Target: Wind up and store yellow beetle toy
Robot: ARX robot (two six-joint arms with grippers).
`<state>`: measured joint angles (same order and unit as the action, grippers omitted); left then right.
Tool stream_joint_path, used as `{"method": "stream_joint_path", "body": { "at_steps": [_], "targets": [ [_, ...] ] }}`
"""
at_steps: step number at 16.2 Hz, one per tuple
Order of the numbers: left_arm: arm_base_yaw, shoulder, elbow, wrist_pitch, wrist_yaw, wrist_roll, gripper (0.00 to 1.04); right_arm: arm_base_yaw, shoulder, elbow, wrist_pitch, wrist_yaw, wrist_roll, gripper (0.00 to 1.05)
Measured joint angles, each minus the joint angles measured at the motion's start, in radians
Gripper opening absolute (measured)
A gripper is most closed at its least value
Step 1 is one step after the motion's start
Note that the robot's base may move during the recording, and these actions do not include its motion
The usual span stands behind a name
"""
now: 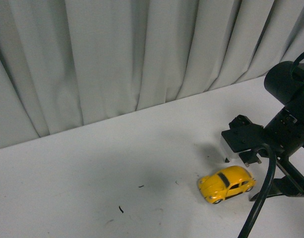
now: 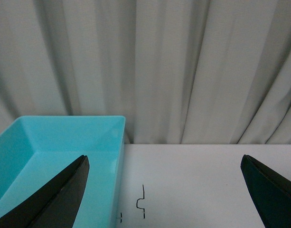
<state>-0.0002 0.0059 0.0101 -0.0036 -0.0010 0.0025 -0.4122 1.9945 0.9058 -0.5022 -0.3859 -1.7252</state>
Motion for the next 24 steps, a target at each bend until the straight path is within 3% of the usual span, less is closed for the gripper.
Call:
{"method": "stream_joint_path", "body": {
  "at_steps": [16, 24],
  "targets": [
    [0.000, 0.000, 0.000, 0.000, 0.000, 0.000, 0.98, 0.049, -0.026, -0.002, -0.002, 0.002, -0.001, 0.98],
    [0.000, 0.000, 0.000, 0.000, 0.000, 0.000, 0.98, 0.145, -0.391, 0.192, -0.113, -0.079, -0.013, 0.98]
  ]
}}
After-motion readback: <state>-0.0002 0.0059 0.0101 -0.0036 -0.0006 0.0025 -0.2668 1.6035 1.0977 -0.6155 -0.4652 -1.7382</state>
